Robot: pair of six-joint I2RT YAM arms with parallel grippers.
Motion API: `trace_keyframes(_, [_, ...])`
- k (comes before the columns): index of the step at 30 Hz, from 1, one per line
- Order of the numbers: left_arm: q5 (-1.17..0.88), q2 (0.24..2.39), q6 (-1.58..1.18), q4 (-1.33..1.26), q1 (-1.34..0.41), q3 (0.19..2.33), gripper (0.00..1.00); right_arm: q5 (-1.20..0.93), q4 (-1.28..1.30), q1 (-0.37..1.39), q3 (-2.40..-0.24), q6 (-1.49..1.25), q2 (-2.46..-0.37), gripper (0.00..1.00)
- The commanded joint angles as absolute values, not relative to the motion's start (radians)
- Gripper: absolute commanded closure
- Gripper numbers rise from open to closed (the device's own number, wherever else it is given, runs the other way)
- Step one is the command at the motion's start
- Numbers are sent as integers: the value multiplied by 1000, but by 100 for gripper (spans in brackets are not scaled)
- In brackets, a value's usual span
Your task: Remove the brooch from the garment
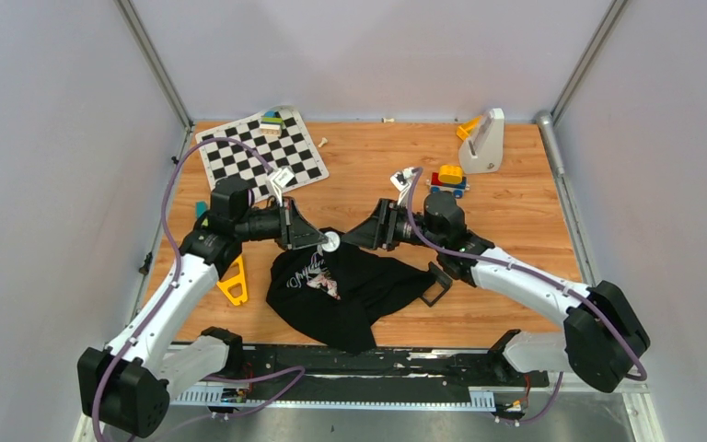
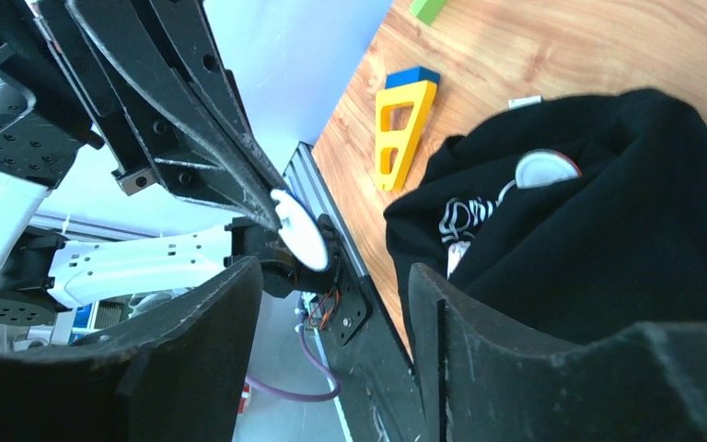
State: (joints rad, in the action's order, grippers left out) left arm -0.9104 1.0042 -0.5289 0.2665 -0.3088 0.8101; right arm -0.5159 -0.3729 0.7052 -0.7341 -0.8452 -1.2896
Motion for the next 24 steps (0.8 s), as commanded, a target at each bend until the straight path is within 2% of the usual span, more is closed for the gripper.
trace_keyframes(1, [-712,943,-361,349,-365,850,100,-491,-153,701,-826,-846,-1231,33])
trace_keyframes(4, [-561,899,-314,339,-442,846,100,-399,71,697,-901,-878,-1208,12])
trace_keyframes(6, [-472,854,-293,294,-488,827,100,-354,149,695,-924,-921,-1180,3])
trace_keyframes(8, [-373,819,-257,248,-538,804,100,-309,188,695,-925,-982,-1146,2])
trace_keyframes(12, [-250,784,-199,120,-606,736,100,-181,288,693,-920,-1158,-1079,7])
trace_keyframes(15, [-322,779,-84,-67,-626,654,100,-149,337,694,-927,-1243,-1045,13])
trace_keyframes(19, [-410,796,97,-300,-645,558,100,-201,356,693,-949,-1327,-1048,21])
trace_keyframes(24, [-417,867,296,-508,-660,477,100,-312,356,696,-976,-1395,-1109,31])
